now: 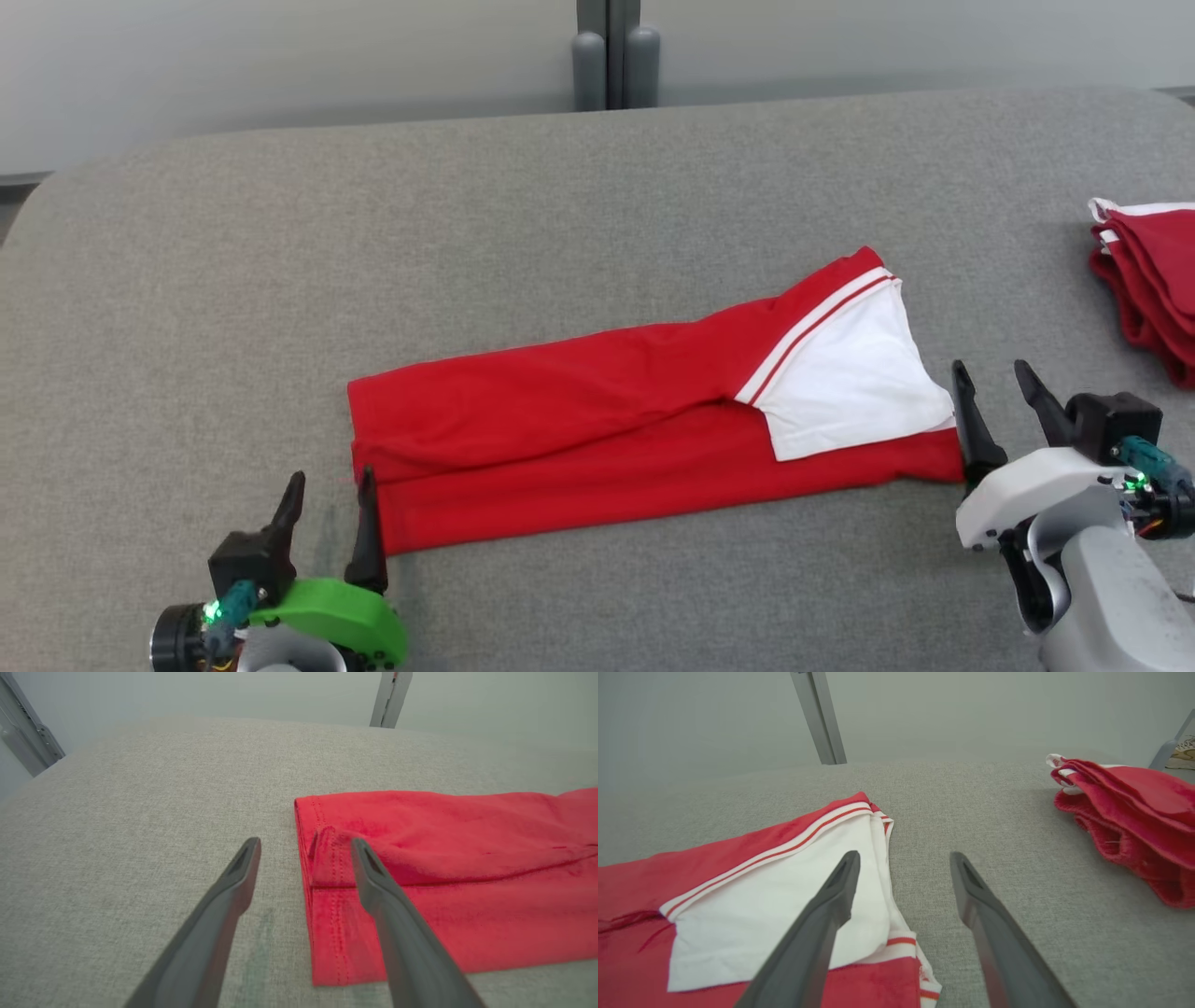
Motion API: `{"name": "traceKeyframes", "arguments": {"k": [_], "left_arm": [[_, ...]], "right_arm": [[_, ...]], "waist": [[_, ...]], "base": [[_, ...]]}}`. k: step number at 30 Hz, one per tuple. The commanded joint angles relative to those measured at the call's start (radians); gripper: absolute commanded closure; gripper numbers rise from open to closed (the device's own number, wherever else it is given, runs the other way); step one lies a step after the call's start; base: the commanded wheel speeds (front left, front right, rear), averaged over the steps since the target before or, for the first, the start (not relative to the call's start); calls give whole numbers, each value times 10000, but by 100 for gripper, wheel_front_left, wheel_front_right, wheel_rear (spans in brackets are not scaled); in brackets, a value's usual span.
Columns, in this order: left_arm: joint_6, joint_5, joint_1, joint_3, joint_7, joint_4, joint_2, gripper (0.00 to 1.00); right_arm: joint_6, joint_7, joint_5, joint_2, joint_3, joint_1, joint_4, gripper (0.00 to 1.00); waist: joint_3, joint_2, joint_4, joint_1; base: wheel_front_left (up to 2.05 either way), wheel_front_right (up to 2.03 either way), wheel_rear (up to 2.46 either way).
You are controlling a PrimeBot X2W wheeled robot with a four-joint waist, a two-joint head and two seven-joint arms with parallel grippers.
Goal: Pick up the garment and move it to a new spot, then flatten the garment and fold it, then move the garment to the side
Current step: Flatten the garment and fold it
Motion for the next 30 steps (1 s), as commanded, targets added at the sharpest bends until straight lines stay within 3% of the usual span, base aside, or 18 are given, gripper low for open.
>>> {"name": "traceKeyframes", "arguments": {"k": [1,13,22,30], "left_arm": [[117,-43,293,-81,3,-293,21,0],[691,-447,1517,-832,3,-1732,29,0],[597,-459,946,-1158,3,-1878,25,0],[529,-568,428,-1388,3,-1859,24,0]], "right_arm": [[-17,-44,-108,27,-98,314,-30,0],[-17,-44,-570,392,-358,1169,246,0],[-17,-44,-1049,76,-186,-400,1154,0],[-17,92,-1587,-262,-273,-2118,3335,0]], "waist": [[-393,-1,68,0],[-953,-1,219,0],[-247,-1,622,0],[443,-1,1129,0]], "base": [[0,0,0],[0,0,0],[0,0,0],[0,0,0]]}}
